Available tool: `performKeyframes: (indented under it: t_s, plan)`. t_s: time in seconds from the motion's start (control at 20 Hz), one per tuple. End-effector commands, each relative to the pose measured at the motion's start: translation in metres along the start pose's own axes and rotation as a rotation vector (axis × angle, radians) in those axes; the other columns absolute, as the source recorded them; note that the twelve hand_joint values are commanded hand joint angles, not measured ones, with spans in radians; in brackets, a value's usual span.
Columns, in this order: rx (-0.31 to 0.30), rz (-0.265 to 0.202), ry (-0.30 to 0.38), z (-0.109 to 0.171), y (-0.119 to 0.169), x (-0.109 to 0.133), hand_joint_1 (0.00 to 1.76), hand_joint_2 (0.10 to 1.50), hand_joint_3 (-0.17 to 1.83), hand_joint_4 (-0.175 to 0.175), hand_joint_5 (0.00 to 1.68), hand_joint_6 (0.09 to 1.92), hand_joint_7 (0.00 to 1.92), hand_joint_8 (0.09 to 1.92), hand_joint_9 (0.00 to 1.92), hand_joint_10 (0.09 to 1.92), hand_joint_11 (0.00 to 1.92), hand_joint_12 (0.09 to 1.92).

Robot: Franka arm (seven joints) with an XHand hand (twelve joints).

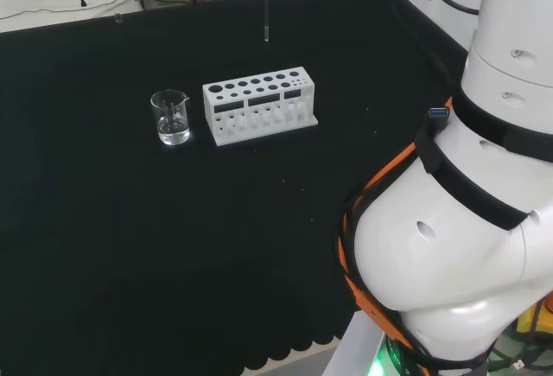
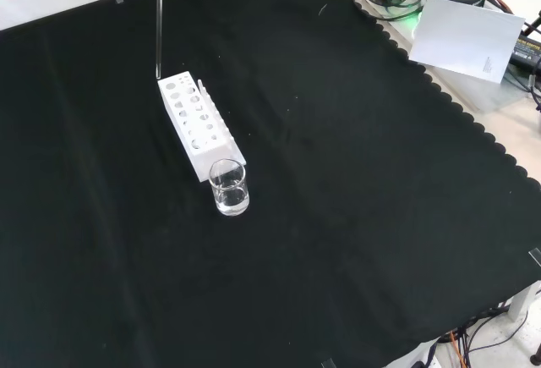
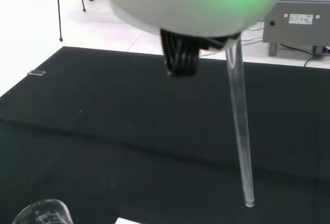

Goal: Put the glass rod back on the white test tube rack.

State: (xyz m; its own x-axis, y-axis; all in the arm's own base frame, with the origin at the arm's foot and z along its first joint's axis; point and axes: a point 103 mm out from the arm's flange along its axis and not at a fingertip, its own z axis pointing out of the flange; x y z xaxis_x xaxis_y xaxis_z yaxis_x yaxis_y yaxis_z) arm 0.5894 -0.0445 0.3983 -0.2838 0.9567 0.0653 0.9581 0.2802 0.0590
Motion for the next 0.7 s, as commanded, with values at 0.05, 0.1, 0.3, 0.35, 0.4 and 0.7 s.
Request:
performKeyframes:
  t_s: [0.05, 0.1, 0.3, 0.35, 0.4, 0.7]
  plan:
    - [-0.008, 0.000, 0.011, -0.001, -0.004, -0.002, 1.32, 0.45, 1.10, -0.175, 1.28, 0.69, 1.23, 1.22, 1.67, 1.01, 1.72, 0.85]
    - [-0.008, -0.002, 0.010, -0.001, -0.005, -0.002, 1.32, 0.45, 1.10, -0.175, 1.28, 0.69, 1.23, 1.22, 1.67, 1.01, 1.72, 0.85]
    - [-0.012, -0.004, 0.001, -0.001, -0.010, -0.002, 1.32, 0.45, 1.10, -0.175, 1.28, 0.69, 1.23, 1.22, 1.67, 1.01, 1.72, 0.85]
    - [-0.014, -0.005, 0.002, -0.001, -0.011, -0.002, 1.32, 0.45, 1.10, -0.175, 1.28, 0.69, 1.23, 1.22, 1.67, 1.01, 1.72, 0.85]
    - [-0.016, -0.004, 0.002, -0.001, -0.012, -0.002, 1.32, 0.45, 1.10, -0.175, 1.28, 0.69, 1.23, 1.22, 1.67, 1.01, 1.72, 0.85]
    - [-0.010, -0.004, 0.012, 0.001, -0.034, 0.005, 1.32, 0.45, 1.10, -0.175, 1.28, 0.69, 1.23, 1.22, 1.67, 1.01, 1.72, 0.85]
